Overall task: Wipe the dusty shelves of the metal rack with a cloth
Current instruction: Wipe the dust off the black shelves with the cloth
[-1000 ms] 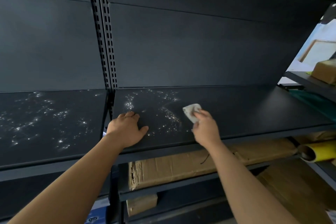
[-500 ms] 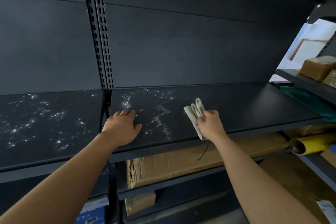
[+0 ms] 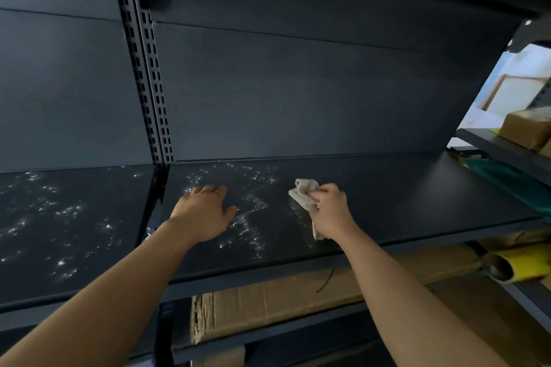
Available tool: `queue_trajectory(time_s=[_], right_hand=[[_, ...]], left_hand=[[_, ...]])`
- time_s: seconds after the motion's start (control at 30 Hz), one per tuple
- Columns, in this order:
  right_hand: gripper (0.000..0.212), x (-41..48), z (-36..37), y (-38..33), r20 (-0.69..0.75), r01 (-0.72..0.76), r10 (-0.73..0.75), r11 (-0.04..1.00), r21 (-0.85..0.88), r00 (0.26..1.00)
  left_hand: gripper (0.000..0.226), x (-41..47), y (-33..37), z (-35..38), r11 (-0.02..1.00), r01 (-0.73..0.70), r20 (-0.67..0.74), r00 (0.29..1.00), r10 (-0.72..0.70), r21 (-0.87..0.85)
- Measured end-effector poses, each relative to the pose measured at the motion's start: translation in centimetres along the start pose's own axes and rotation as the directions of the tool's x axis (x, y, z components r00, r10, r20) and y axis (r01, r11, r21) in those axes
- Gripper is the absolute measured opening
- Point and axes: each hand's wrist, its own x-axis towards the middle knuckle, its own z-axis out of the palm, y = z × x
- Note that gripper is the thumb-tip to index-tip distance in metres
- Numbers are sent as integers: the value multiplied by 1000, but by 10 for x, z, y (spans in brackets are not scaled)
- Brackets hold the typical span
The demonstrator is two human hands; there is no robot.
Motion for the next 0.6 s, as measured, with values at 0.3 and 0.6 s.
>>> queue_trajectory(time_s=[0.3,0.6], right_hand=[[32,26,-28,46,-301,-71,67,998,-1,951],[50,25,-17,58,-69,-136,131,988,-75,989]], left_hand=[[62,18,4,10,999,35,18,999,-35,23],[63,24,-2,18,999,49,4,999,-49,-10]])
